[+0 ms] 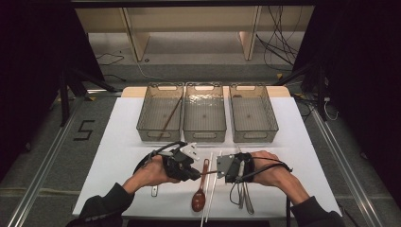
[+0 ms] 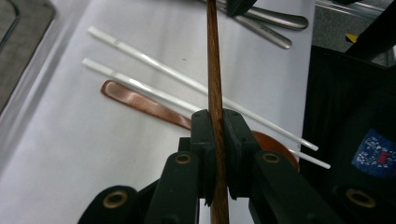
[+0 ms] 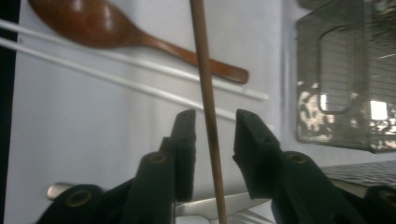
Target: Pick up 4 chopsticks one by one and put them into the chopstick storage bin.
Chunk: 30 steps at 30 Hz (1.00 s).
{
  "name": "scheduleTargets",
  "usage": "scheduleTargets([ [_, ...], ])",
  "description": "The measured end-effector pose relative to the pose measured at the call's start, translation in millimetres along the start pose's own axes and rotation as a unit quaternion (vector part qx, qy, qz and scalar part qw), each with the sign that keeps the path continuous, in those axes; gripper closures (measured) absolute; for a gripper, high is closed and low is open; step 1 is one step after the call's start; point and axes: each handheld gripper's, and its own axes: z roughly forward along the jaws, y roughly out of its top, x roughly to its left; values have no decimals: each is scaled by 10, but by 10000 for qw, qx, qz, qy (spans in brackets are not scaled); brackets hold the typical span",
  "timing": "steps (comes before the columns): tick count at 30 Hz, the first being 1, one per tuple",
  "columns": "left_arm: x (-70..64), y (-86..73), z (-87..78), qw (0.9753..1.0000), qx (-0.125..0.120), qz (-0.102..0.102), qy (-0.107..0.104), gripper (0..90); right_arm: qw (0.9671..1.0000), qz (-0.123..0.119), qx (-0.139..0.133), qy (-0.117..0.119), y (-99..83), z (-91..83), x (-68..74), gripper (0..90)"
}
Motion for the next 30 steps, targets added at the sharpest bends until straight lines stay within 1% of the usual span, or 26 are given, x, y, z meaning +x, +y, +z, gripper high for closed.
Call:
scheduleTargets([
  [1, 15, -12, -7, 10000, 1, -47, 54, 831, 9999, 126, -50, -44, -11, -25, -12, 608],
  [2, 31, -21, -13, 9999, 17, -99, 75, 832, 9996, 257, -104, -105, -23, -47, -25, 585],
  [4, 56, -42, -31, 9997, -2, -186, 129, 832, 9987, 386, -234, -216, -56, -96, -60, 559],
  [5, 68, -50, -41, 9995, -30, -258, 162, 832, 9980, 507, -312, -226, -73, -116, -75, 535],
  [6, 86, -58, -56, 9994, -39, -290, 207, 832, 9968, 675, -349, -241, -88, -134, -80, 524],
  [7, 103, -65, -70, 9991, -47, -360, 225, 832, 9958, 790, -395, -235, -100, -147, -92, 519],
  [9, 136, -84, -97, 9984, -105, -475, 302, 832, 9938, 957, -502, -256, -123, -157, -100, 493],
  [11, 174, -107, -130, 9977, -167, -566, 347, 832, 9916, 1129, -578, -237, -144, -162, -108, 440],
  [14, 235, -149, -189, 9961, -336, -665, 471, 832, 9871, 1391, -756, -222, -197, -176, -132, 417],
  [15, 259, -164, -212, 9955, -375, -703, 511, 832, 9844, 1539, -819, -235, -214, -181, -134, 410],
  [17, 303, -195, -257, 9938, -454, -829, 578, 832, 9802, 1763, -873, -214, -255, -194, -145, 398],
  [18, 325, -211, -279, 9927, -505, -915, 608, 832, 9772, 1899, -918, -223, -276, -199, -146, 397],
  [21, 395, -259, -343, 9895, -568, -1077, 780, 832, 9662, 2374, -975, -237, -344, -197, -146, 374],
  [23, 443, -293, -376, 9861, -660, -1268, 852, 832, 9592, 2666, -914, -226, -389, -182, -140, 373],
  [24, 465, -308, -396, 9850, -667, -1314, 894, 832, 9570, 2755, -868, -261, -413, -172, -134, 368],
  [25, 485, -322, -413, 9833, -697, -1379, 961, 832, 9547, 2845, -842, -248, -434, -162, -127, 366],
  [26, 504, -333, -430, 9821, -702, -1435, 994, 832, 9523, 2934, -807, -215, -455, -153, -120, 366],
  [29, 555, -365, -485, 9782, -763, -1575, 1121, 833, 9485, 3068, -780, -146, -509, -140, -99, 367],
  [30, 571, -374, -503, 9770, -776, -1604, 1171, 833, 9477, 3087, -805, -121, -524, -137, -92, 367],
])
